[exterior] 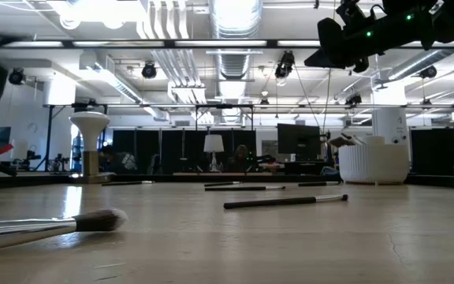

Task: Put items in baskets/containers
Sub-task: Put the black eyeshadow brush into the white organizer

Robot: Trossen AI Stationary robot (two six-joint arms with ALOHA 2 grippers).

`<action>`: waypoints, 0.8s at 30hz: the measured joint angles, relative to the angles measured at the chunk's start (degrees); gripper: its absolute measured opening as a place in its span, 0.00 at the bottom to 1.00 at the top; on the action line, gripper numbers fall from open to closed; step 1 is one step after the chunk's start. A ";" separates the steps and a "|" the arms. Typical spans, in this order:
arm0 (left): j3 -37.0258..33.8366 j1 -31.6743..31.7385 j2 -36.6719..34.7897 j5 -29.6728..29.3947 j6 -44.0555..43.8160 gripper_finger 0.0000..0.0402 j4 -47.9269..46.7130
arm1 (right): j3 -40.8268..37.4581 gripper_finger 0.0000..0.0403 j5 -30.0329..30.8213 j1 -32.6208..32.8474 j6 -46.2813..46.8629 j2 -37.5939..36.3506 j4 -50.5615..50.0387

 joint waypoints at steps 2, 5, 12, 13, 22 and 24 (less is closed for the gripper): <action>1.05 0.21 -1.39 -3.21 1.33 0.00 -0.10 | 0.00 0.02 0.00 -0.02 0.00 0.00 0.27; 2.34 1.69 -3.12 -9.11 4.40 0.00 -0.83 | 0.00 0.02 0.00 -0.02 -0.02 0.02 0.66; 2.45 10.14 -6.08 -19.87 25.70 0.00 8.43 | 0.00 0.02 0.00 -0.04 -0.22 0.02 0.80; 1.81 11.95 -6.42 -19.53 31.23 0.00 12.95 | 0.00 0.02 0.00 -0.04 -0.22 0.02 0.78; -2.55 29.99 -5.70 -6.71 72.40 0.00 53.26 | 0.00 0.02 -0.02 0.00 -0.22 0.02 0.78; -3.32 33.67 -5.12 -2.30 78.64 0.00 61.32 | 0.00 0.02 -0.02 0.00 -0.24 0.02 0.78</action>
